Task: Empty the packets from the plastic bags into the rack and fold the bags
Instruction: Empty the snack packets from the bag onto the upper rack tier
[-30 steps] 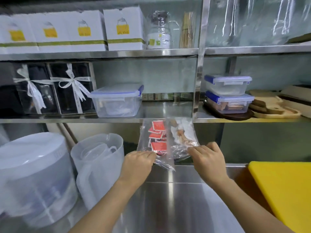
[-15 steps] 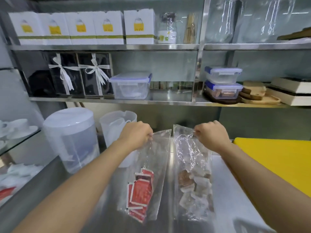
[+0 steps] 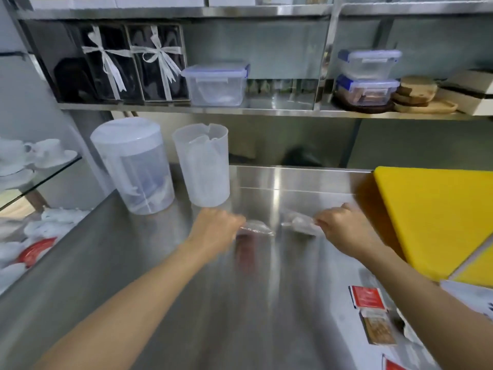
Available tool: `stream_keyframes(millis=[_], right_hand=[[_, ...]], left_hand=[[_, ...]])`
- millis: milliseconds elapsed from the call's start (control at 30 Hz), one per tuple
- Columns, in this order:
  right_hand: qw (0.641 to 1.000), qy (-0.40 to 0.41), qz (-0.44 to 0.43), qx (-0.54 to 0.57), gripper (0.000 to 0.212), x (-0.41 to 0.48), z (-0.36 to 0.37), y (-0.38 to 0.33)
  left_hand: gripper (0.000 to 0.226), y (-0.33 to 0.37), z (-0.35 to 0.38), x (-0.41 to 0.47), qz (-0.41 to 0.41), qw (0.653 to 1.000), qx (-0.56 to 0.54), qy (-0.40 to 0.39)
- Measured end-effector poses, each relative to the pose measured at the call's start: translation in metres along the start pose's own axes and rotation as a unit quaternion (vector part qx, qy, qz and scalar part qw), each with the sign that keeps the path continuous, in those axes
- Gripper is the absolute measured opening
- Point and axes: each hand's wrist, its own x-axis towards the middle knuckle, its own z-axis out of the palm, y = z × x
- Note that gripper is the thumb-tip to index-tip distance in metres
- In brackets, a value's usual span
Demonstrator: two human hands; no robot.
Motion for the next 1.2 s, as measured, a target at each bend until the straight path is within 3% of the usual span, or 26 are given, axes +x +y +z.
stream_keyframes(millis=[133, 233, 367, 467, 533, 600, 667, 767, 867, 1033, 1100, 1200], right_hand=[[0.974, -0.219, -0.061, 0.0, 0.016, -0.064, 0.045, -0.022], [0.954, -0.285, -0.095, -0.001, 0.016, -0.101, 0.062, -0.039], [0.947, -0.303, -0.097, 0.034, 0.027, -0.127, 0.07, -0.053], [0.953, -0.287, -0.085, 0.037, 0.033, -0.134, 0.07, -0.059], [0.955, -0.286, -0.067, 0.042, 0.033, -0.137, 0.067, -0.063], [0.952, -0.298, -0.052, 0.048, 0.035, -0.137, 0.063, -0.066], [0.945, -0.319, -0.036, 0.062, 0.033, -0.137, 0.056, -0.066], [0.933, -0.338, 0.003, 0.121, 0.025, -0.137, 0.05, -0.064], [0.929, -0.324, 0.044, 0.174, 0.03, -0.141, 0.049, -0.062], [0.925, -0.293, 0.114, 0.215, 0.033, -0.146, 0.054, -0.068], [0.914, -0.27, 0.18, 0.245, 0.036, -0.146, 0.056, -0.073], [0.887, -0.231, 0.241, 0.318, 0.058, -0.144, 0.053, -0.082]], left_hand=[[0.026, 0.042, 0.041, -0.066, 0.095, 0.991, -0.062, -0.067], [0.023, 0.064, 0.064, -0.106, 0.153, 0.981, -0.053, -0.104], [0.039, 0.083, 0.089, -0.132, 0.163, 0.971, -0.071, -0.162], [0.029, 0.088, 0.075, -0.135, 0.146, 0.972, -0.086, -0.163], [0.04, 0.09, 0.066, -0.133, 0.125, 0.963, -0.1, -0.216], [0.052, 0.09, 0.053, -0.127, 0.094, 0.936, -0.136, -0.309], [0.047, 0.09, 0.044, -0.118, 0.061, 0.917, -0.189, -0.347], [0.038, 0.1, 0.04, -0.103, -0.046, 0.874, -0.365, -0.317], [0.045, 0.128, 0.041, -0.089, -0.156, 0.783, -0.531, -0.282], [0.054, 0.166, 0.054, -0.07, -0.283, 0.703, -0.591, -0.276], [0.046, 0.171, 0.055, -0.062, -0.334, 0.662, -0.62, -0.258], [0.006, 0.176, 0.051, -0.056, -0.353, 0.624, -0.657, -0.233]])
